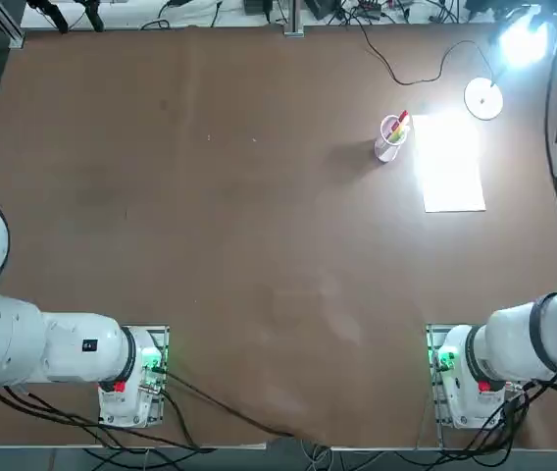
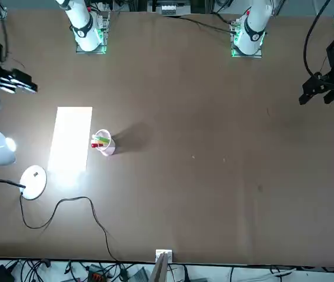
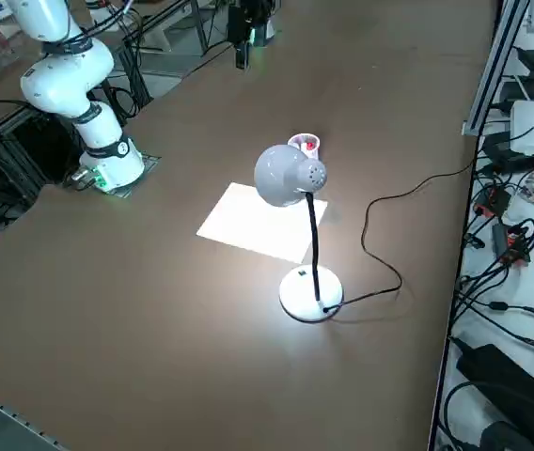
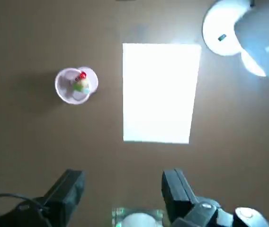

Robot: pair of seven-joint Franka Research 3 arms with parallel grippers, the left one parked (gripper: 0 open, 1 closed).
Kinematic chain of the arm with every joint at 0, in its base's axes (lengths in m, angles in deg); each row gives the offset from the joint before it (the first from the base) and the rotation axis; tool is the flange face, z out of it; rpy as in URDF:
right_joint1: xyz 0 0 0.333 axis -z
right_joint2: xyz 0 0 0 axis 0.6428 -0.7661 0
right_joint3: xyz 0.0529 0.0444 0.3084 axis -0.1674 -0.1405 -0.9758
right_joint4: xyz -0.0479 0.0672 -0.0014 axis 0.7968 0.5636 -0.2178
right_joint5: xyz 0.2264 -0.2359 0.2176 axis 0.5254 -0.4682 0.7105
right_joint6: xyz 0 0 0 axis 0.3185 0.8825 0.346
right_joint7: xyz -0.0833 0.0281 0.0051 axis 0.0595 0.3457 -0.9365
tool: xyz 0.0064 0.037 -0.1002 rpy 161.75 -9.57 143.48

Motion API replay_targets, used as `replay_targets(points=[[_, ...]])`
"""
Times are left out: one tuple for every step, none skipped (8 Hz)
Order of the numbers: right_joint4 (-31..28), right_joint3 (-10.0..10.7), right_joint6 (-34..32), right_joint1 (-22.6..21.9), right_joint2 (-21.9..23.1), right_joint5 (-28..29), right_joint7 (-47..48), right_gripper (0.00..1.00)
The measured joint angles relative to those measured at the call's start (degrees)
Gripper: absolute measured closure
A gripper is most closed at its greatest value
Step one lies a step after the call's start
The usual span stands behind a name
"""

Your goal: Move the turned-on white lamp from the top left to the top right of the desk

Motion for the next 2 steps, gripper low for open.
replay_targets(points=[[-4.4,0.0,6.4,-1.9,2.0,0.0,0.0,0.0],[-8.5,0.1,10.4,-2.9,4.9,-0.1,-0.3,0.0]])
